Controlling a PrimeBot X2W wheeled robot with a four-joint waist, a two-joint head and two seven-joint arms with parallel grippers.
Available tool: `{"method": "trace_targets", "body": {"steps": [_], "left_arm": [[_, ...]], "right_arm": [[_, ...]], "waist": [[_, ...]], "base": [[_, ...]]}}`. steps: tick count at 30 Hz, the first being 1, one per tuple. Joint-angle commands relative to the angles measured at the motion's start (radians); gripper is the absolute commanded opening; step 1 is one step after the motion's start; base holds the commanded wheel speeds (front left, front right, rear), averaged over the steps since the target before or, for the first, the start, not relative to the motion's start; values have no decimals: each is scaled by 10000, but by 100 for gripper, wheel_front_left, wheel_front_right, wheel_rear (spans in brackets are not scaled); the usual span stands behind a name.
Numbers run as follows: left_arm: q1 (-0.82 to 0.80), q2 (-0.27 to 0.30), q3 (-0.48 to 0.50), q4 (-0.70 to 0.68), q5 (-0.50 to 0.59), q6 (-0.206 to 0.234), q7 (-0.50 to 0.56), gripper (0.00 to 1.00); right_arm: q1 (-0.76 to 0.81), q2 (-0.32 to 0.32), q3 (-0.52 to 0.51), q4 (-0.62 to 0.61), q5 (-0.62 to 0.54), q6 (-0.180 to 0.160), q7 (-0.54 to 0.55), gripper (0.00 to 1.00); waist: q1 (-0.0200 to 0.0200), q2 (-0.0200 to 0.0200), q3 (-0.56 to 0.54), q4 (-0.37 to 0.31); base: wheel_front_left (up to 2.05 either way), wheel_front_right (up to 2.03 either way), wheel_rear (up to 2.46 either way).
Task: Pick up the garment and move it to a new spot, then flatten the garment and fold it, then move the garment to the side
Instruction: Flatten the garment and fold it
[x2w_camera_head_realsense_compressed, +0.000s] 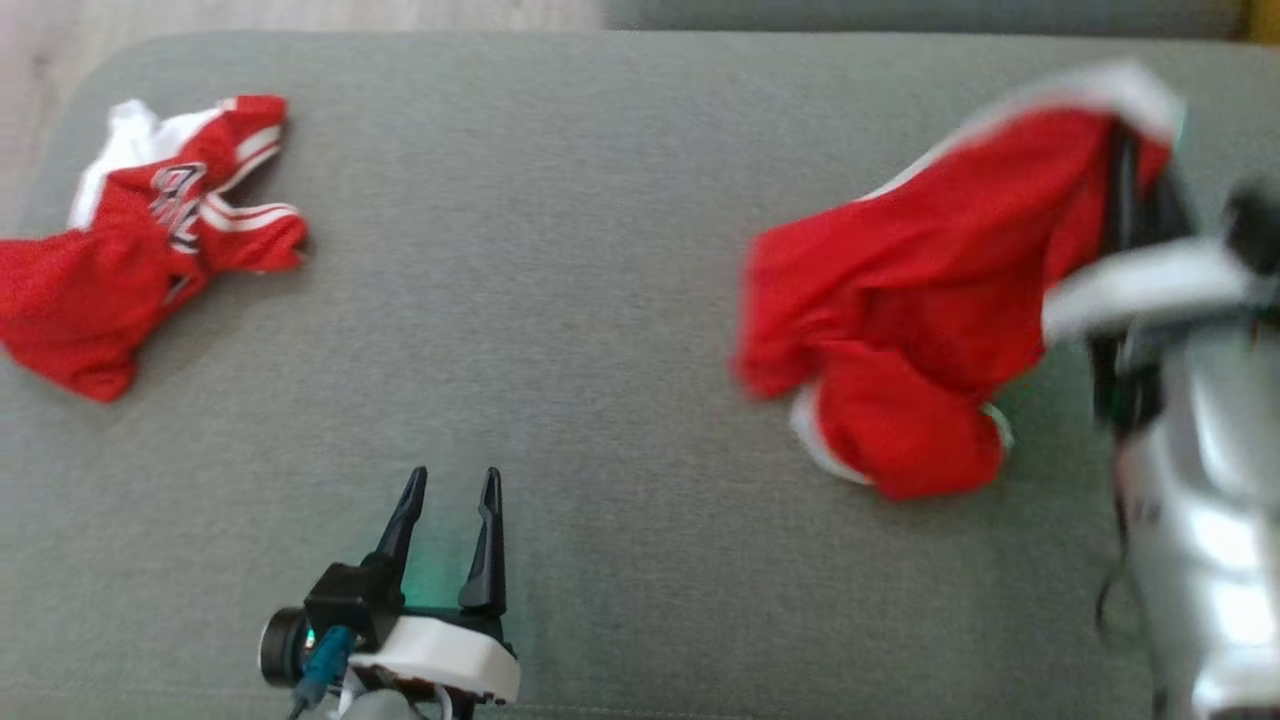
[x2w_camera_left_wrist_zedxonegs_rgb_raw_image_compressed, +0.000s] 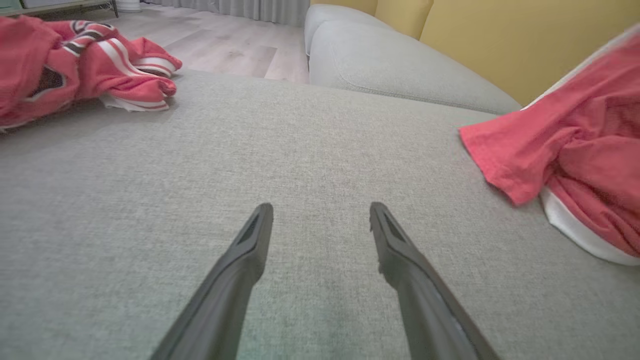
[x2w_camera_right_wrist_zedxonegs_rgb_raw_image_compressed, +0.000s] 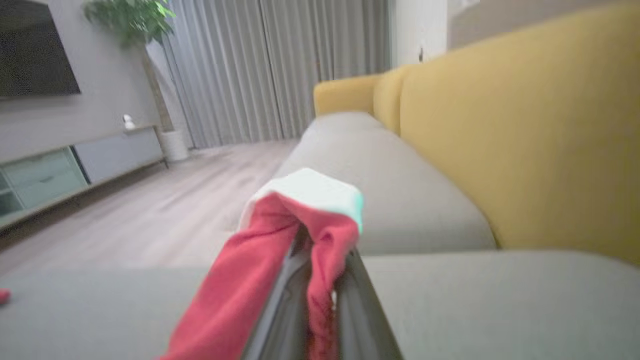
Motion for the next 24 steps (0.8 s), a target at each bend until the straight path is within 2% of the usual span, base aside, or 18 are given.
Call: {"method": "trace_targets", "body": {"steps": [1, 8, 13, 18, 22, 24], "left_arm": [[-147, 11, 150, -257, -115, 81, -95, 100], [273, 11, -63, -174, -427, 220, -95, 100], [613, 11, 169, -159, -360, 249, -95, 100], [810, 11, 391, -132, -318, 230, -95, 100], [706, 11, 357, -100, -359, 178, -95, 100], [550, 11, 300, -112, -393, 197, -95, 100]], "right_arm": [[-1111, -43, 542, -750, -49, 35, -63, 0], [-3368, 228, 2552, -1429, 367, 35, -64, 0], [-3891, 440, 3902, -1756, 789, 35, -64, 0], [-2808, 88, 4906, -1714, 969, 35, -64, 0], [-905, -765, 5461, -1081, 1144, 35, -64, 0], [163, -1195, 5398, -609, 1197, 35, -64, 0]], "waist": [[0, 0, -308, 382], [0, 0, -942, 1411], [0, 0, -1198, 1544], [0, 0, -1153, 1055], [0, 0, -879, 587], [0, 0, -706, 406]], "base": [[0, 0, 0], [0, 0, 0], [0, 0, 0], [0, 0, 0], [0, 0, 0], [0, 0, 0]]}}
